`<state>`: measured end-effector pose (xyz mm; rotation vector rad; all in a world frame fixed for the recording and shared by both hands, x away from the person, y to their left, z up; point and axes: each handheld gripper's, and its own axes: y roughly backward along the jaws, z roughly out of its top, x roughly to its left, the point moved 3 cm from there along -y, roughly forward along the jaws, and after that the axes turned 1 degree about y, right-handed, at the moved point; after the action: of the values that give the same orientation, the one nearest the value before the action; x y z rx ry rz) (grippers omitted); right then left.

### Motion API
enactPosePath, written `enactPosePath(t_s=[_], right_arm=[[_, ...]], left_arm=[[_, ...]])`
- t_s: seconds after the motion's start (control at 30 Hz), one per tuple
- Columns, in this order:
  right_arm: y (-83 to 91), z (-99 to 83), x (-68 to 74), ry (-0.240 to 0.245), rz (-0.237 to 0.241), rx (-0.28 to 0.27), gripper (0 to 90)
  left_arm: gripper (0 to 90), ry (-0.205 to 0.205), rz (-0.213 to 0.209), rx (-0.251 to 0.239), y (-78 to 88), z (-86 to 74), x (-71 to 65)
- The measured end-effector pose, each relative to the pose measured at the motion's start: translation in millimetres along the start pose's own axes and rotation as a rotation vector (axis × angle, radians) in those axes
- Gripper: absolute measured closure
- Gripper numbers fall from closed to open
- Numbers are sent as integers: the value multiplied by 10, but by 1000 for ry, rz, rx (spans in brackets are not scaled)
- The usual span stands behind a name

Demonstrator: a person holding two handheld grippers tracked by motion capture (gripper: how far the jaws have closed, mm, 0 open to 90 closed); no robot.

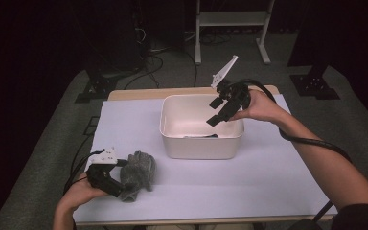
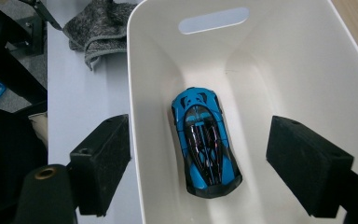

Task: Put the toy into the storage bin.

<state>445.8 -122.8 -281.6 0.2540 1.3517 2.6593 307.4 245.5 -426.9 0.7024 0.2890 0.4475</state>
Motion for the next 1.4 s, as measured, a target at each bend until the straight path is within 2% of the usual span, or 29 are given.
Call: enactPosePath(t_s=[0.27, 0.6, 0.93, 1.17, 1.4], right_arm=[[166, -100, 41, -18, -19, -22, 202], [361, -324, 56, -54, -47, -38, 194], [608, -625, 79, -95, -89, -70, 190], [694, -846, 91, -136, -100, -90, 186], [679, -1081, 89, -184, -102, -101, 185]], left_arm=[[40, -4, -2, 0, -10, 8, -6], [40, -7, 2, -8, -30, 22, -14], [40, -5, 14, -13, -26, 19, -1], [38, 1, 18, -19, -25, 15, 4], [27, -1, 20, -23, -30, 27, 4]])
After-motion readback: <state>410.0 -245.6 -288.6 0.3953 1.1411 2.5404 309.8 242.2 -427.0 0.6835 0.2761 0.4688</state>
